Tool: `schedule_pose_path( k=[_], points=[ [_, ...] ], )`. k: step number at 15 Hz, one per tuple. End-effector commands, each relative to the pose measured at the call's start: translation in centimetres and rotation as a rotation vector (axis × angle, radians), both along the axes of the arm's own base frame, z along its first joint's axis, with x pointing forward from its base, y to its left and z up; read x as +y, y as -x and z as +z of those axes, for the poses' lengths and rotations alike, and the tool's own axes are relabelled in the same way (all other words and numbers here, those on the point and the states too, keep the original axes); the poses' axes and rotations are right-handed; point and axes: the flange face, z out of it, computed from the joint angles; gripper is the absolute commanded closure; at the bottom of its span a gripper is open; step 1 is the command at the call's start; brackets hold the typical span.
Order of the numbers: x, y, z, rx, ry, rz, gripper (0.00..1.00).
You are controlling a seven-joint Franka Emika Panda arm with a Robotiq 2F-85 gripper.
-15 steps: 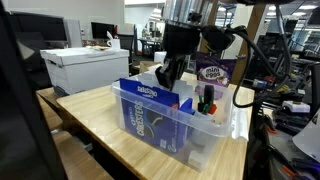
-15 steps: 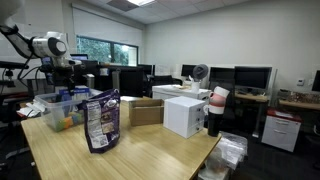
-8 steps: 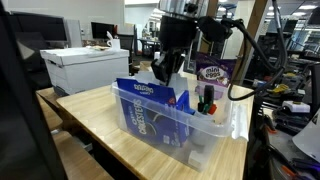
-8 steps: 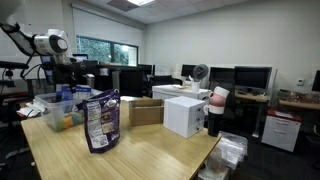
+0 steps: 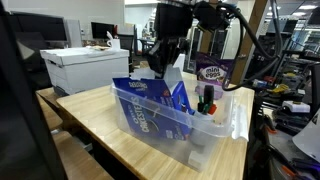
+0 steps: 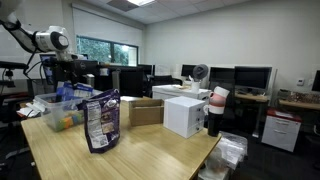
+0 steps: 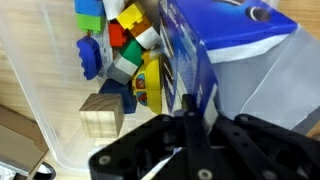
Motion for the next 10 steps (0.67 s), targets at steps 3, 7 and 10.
schedule_pose_path(
  k=[3, 7, 10],
  points=[
    [0.5, -0.6, 2.2, -0.018, -0.006, 0.009, 0.96],
    [0.4, -1.0, 3.0, -0.03, -0.009, 0.002, 0.96],
    [0.3, -1.3, 3.8, -0.045, -0.008, -0.003, 0.96]
  ],
)
